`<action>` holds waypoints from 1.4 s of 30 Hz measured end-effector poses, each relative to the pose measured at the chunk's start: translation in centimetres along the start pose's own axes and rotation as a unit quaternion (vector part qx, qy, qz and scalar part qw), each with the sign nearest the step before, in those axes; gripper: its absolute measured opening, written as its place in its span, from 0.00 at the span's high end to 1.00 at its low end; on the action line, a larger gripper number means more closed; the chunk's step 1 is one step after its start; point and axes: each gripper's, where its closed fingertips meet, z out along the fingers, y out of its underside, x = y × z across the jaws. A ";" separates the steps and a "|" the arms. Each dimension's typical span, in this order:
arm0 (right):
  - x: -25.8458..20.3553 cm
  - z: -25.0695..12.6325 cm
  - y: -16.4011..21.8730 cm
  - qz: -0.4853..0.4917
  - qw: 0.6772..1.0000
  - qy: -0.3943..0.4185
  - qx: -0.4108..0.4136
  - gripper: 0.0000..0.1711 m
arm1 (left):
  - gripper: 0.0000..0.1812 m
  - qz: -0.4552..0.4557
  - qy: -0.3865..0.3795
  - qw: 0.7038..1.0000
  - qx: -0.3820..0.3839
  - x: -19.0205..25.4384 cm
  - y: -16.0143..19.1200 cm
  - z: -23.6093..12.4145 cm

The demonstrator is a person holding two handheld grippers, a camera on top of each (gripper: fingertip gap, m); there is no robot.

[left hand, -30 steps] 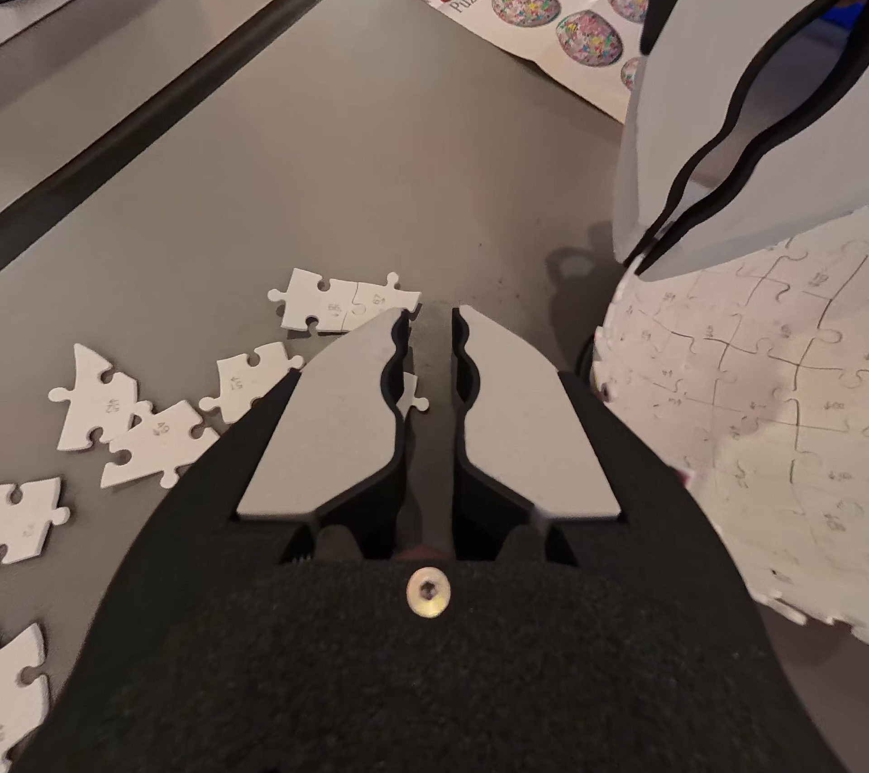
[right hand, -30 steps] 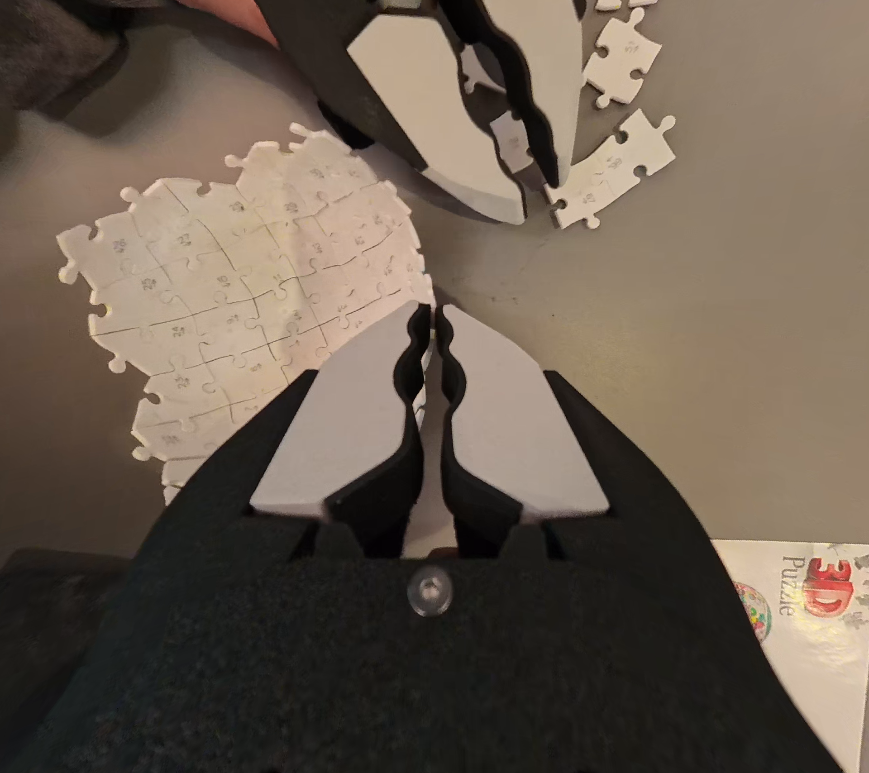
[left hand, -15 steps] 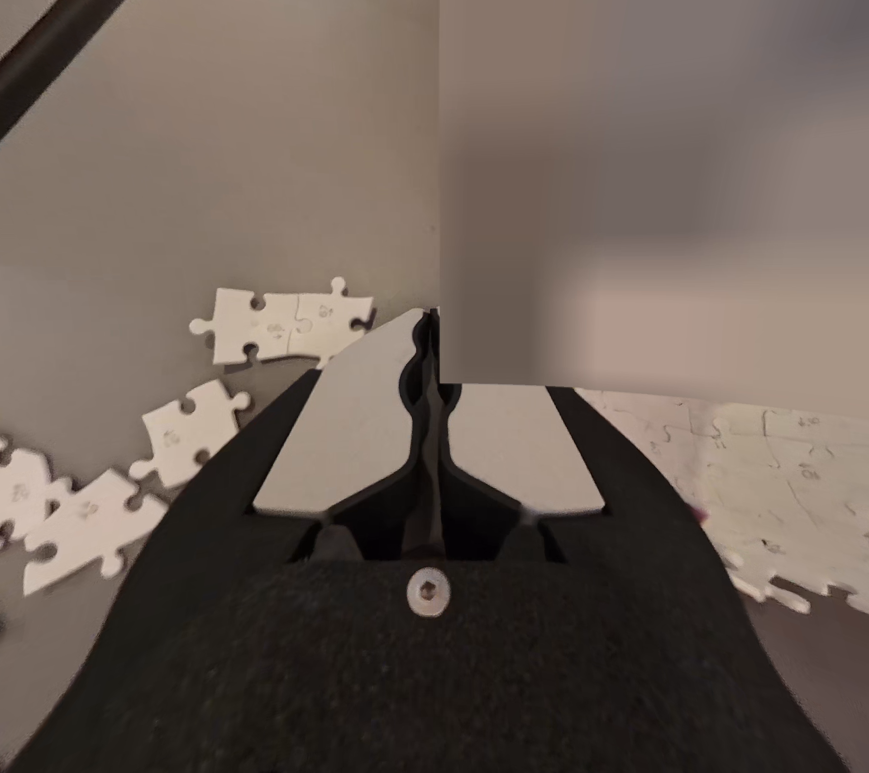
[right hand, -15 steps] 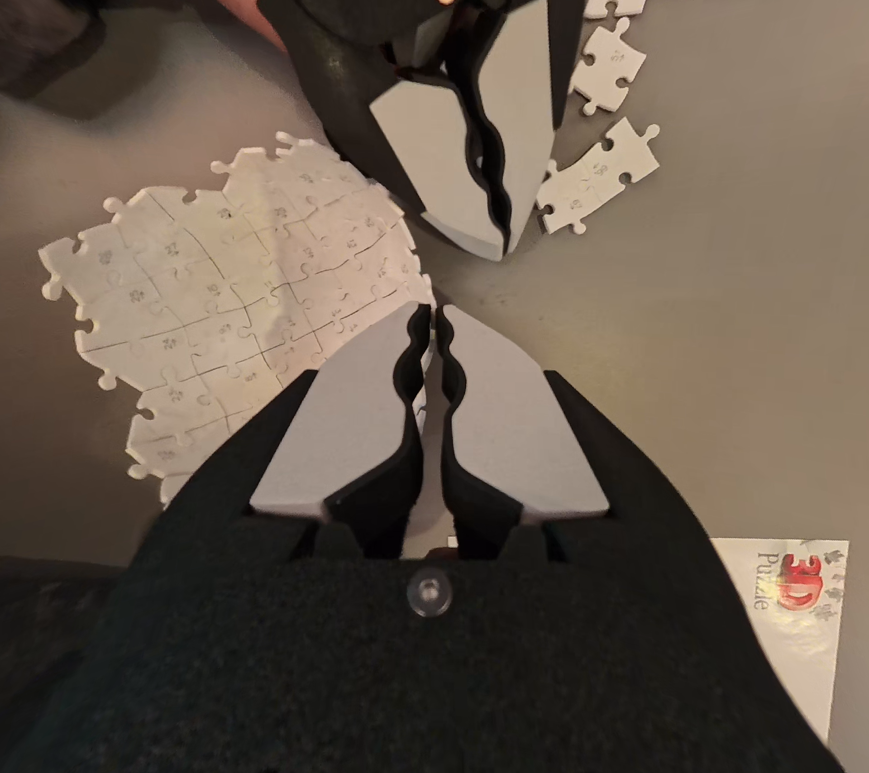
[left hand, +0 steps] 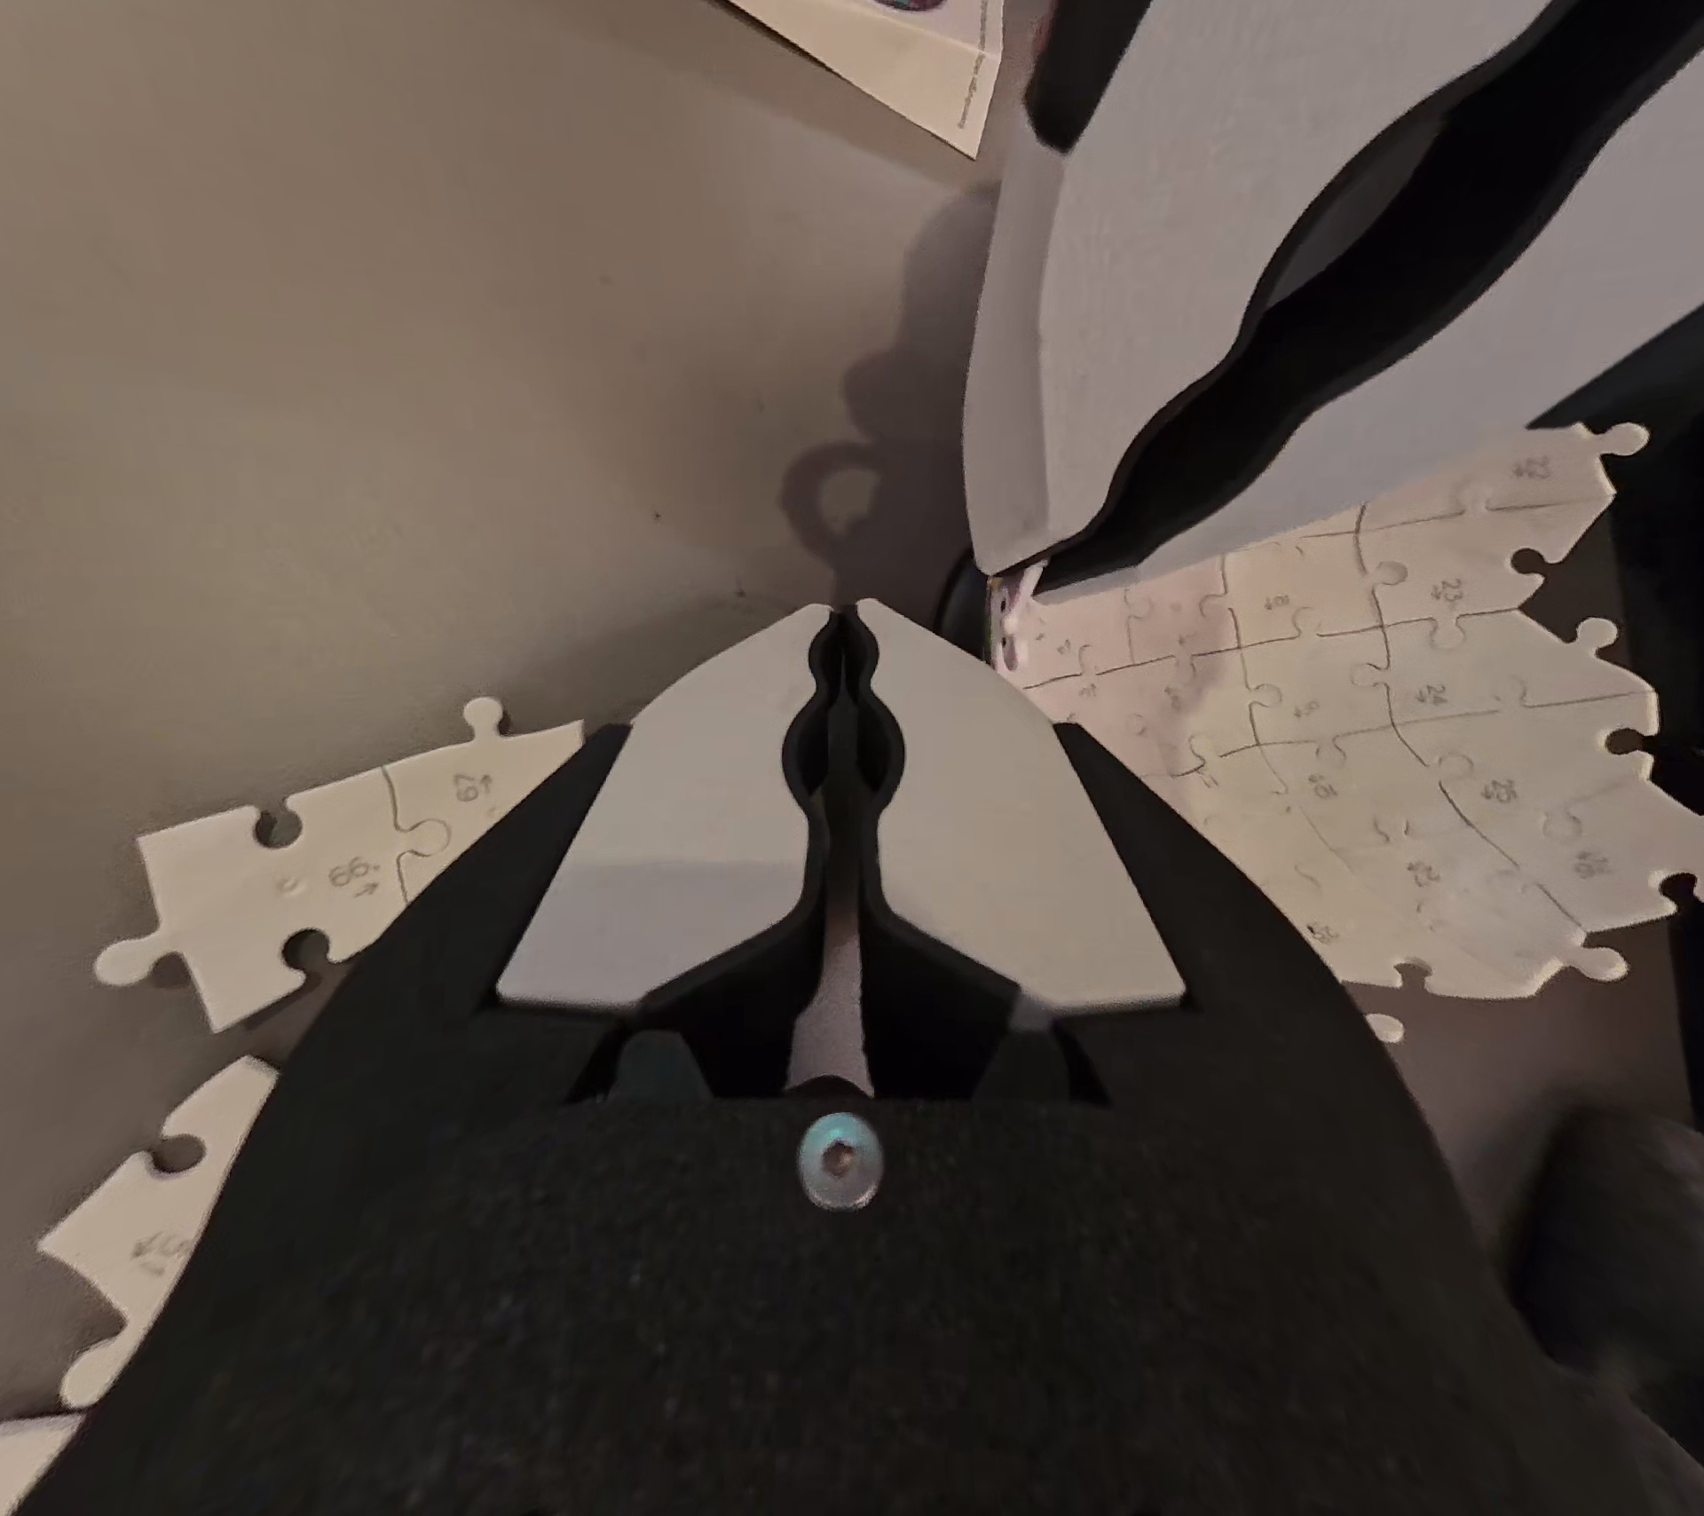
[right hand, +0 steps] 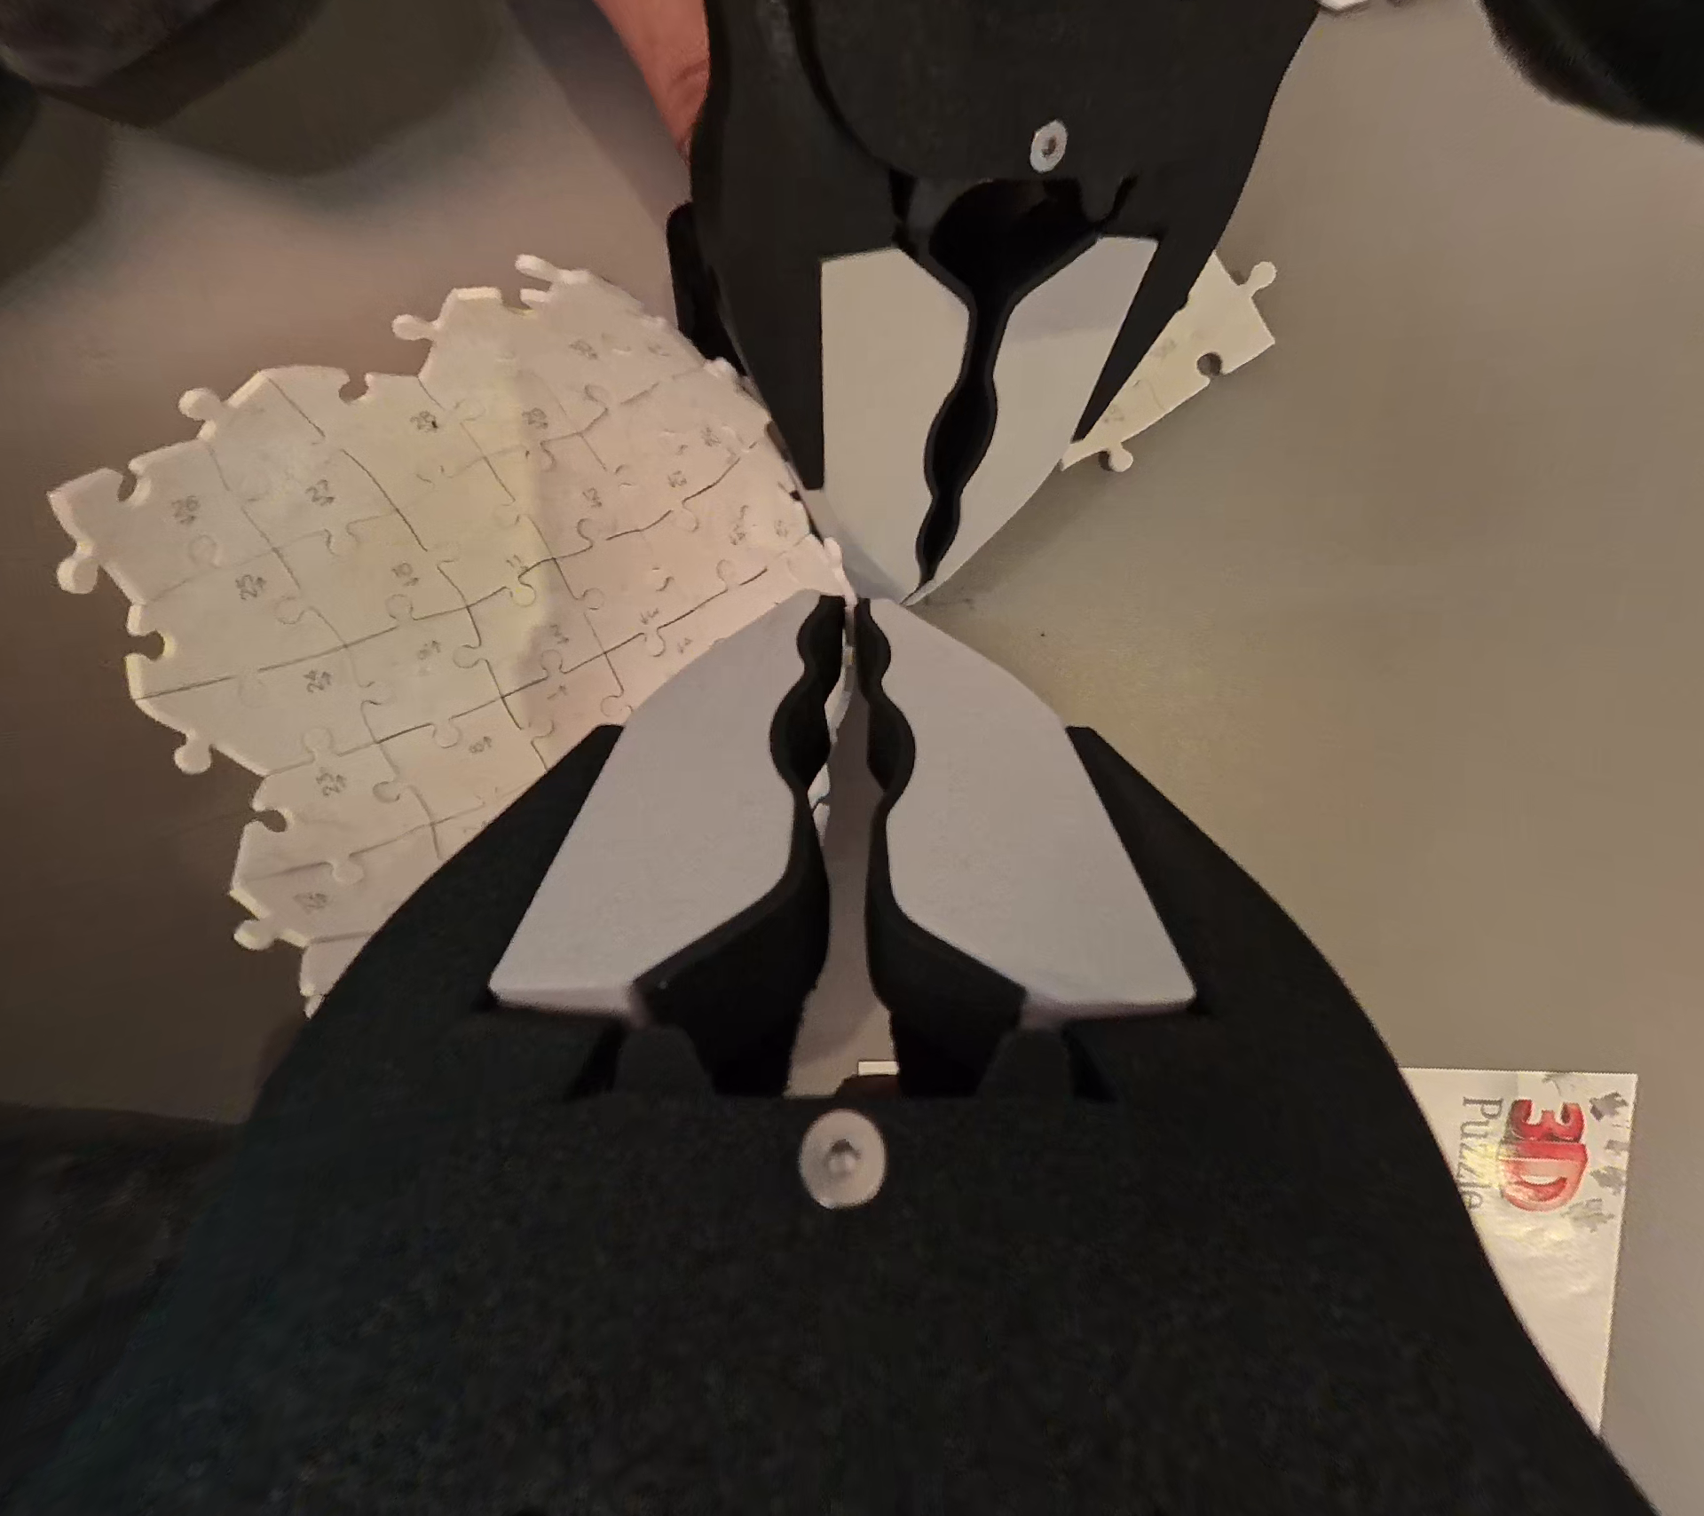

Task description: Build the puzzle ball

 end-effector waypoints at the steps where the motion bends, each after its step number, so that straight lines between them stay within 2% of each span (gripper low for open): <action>1: 0.0 0.0 0.0 0.000 1.000 0.000 0.000 0.98 | 1.00 -0.002 0.004 1.000 -0.002 0.1 0.0 0.0; 25: 0.5 0.1 -0.2 -0.073 0.996 0.054 -0.007 0.97 | 1.00 -0.022 -0.010 1.000 -0.004 -0.4 0.0 0.0; 33: 0.7 0.0 -0.2 -0.087 0.994 0.066 -0.005 0.89 | 1.00 -0.022 -0.013 1.000 0.000 -0.6 -0.1 0.0; 40: 0.9 -1.8 -0.9 -0.101 0.990 0.093 0.015 0.88 | 1.00 -0.025 -0.027 0.999 0.013 -1.2 -0.5 -0.2; 42: 1.1 -3.4 -1.1 -0.108 0.987 0.116 0.017 0.93 | 1.00 -0.024 -0.037 0.999 0.016 -1.7 -0.8 -0.2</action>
